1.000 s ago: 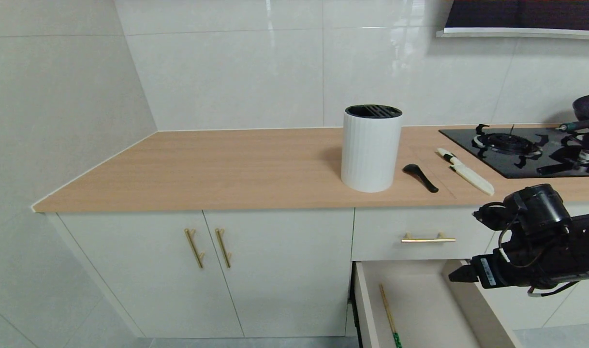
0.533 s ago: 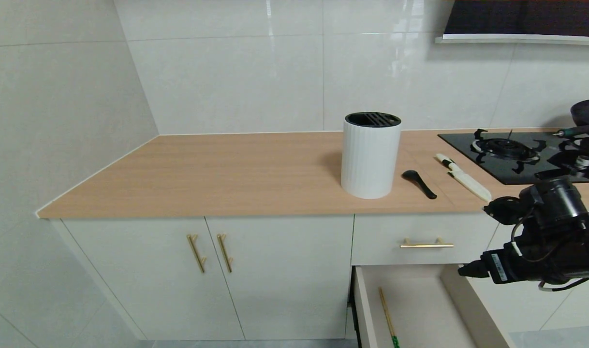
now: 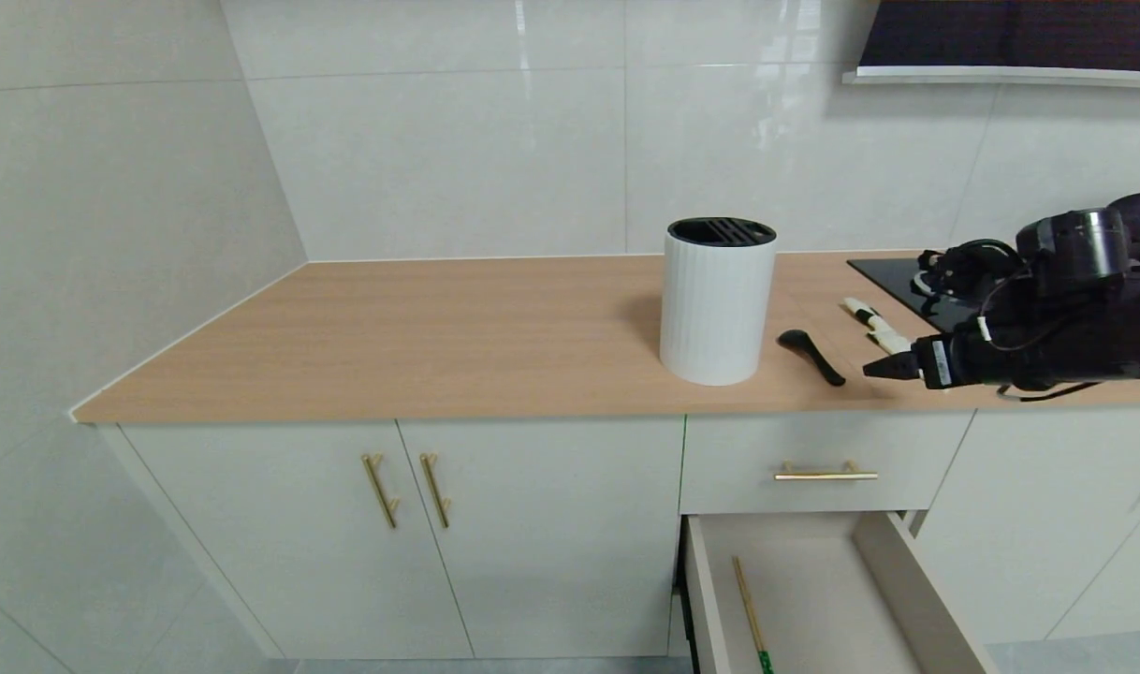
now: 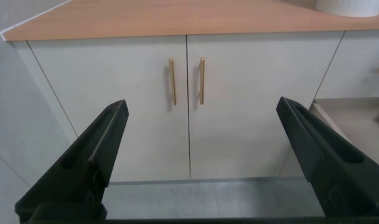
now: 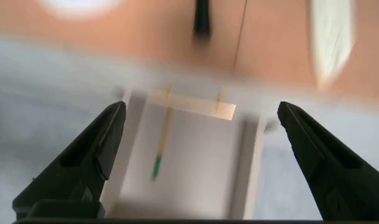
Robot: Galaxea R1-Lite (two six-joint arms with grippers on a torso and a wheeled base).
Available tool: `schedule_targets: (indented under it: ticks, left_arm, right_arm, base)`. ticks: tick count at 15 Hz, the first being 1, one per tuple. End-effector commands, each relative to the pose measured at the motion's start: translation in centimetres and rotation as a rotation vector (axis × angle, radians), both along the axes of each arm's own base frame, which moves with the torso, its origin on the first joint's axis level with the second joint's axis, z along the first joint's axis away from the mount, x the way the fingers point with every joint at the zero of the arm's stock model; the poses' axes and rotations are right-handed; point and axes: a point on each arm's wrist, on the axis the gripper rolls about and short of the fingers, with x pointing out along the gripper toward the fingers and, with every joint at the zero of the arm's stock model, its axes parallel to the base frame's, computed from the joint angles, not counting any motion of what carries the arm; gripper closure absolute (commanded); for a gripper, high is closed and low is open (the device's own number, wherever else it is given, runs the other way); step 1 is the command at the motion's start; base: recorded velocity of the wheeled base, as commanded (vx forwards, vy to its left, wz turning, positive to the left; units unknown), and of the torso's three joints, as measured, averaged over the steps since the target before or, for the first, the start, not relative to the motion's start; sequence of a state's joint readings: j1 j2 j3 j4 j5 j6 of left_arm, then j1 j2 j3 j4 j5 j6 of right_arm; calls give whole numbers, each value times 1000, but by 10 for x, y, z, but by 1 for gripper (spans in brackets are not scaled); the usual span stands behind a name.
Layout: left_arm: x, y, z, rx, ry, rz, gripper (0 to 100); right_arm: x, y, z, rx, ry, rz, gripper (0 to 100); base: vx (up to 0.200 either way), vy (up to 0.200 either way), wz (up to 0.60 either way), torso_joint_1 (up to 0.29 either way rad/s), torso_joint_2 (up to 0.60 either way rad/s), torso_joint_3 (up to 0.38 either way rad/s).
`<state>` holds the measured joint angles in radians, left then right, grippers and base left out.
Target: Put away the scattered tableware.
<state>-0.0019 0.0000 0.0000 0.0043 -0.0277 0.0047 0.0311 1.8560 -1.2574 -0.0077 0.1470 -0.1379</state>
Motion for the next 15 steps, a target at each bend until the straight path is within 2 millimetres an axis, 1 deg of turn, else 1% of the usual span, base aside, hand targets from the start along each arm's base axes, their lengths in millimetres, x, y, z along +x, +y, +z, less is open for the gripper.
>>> schedule_targets:
  ticks: [1, 3, 5, 7, 8, 10, 11, 15]
  left_arm:
    - [0, 0, 0, 0, 0, 0, 0]
    - [0, 0, 0, 0, 0, 0, 0]
    - [0, 0, 0, 0, 0, 0, 0]
    - [0, 0, 0, 0, 0, 0, 0]
    - [0, 0, 0, 0, 0, 0, 0]
    - [0, 0, 0, 0, 0, 0, 0]
    - [0, 0, 0, 0, 0, 0, 0]
    - [0, 0, 0, 0, 0, 0, 0]
  right_arm:
    - [52, 2, -29, -34, 18, 30, 0]
    - [67, 9, -41, -59, 18, 66, 0]
    - [81, 24, -53, -62, 23, 100, 0]
    - [88, 31, -63, -63, 28, 113, 0]
    - [89, 31, -65, -63, 21, 113, 0]
    - [97, 32, -74, -60, 6, 110, 0]
    - [103, 31, -73, -59, -18, 103, 0]
    - [109, 30, -73, -55, -30, 94, 0]
  base:
    - [0, 0, 0, 0, 0, 0]
    - [0, 0, 0, 0, 0, 0]
    - [0, 0, 0, 0, 0, 0]
    - [0, 0, 0, 0, 0, 0]
    - [0, 0, 0, 0, 0, 0]
    - [0, 0, 0, 0, 0, 0]
    - [0, 0, 0, 0, 0, 0]
    - [0, 0, 0, 0, 0, 0]
